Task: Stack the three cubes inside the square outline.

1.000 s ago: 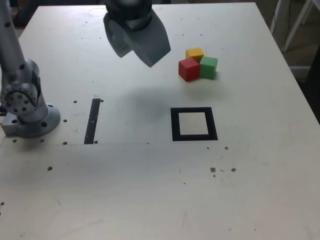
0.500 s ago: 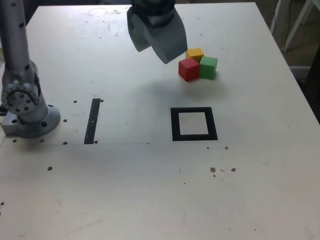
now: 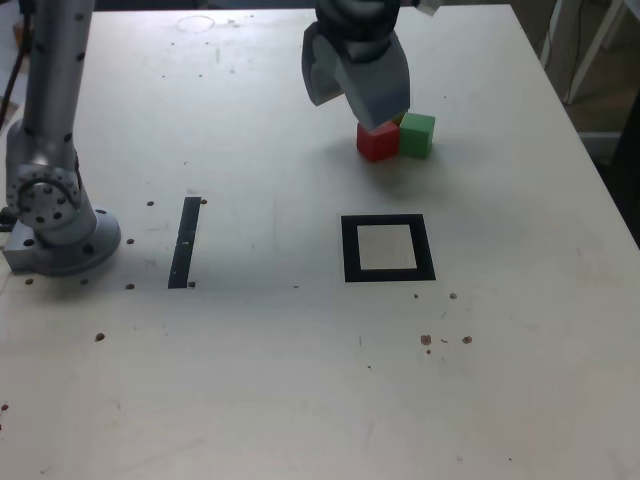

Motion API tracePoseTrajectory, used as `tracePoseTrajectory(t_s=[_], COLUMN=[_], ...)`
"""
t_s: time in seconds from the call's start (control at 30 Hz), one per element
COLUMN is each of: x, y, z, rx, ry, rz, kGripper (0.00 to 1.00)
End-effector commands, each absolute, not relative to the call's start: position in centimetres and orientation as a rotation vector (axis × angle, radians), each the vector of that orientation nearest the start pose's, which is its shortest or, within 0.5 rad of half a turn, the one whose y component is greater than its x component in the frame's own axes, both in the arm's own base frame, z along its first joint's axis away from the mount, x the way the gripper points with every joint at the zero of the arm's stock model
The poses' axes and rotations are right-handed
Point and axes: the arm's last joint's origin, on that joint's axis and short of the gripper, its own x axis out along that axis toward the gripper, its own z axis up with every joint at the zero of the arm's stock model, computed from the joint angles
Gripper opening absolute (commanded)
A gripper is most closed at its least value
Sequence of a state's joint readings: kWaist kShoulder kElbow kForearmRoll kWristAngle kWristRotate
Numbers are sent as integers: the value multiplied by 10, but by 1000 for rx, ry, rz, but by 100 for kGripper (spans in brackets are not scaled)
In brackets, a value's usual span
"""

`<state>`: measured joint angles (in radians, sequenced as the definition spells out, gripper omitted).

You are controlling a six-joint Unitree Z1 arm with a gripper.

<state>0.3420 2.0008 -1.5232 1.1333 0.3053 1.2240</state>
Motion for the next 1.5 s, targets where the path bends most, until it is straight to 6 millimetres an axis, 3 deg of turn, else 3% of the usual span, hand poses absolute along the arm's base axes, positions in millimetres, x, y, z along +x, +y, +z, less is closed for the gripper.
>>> tracePoseTrajectory(t_s=[0.0, 1.03, 1.47], x=[337, 363, 367], y=[137, 146, 150], z=[251, 211, 210], rx=[865, 871, 875], ry=[1710, 1695, 1679], rz=[-563, -663, -644], kGripper=[97, 86, 86])
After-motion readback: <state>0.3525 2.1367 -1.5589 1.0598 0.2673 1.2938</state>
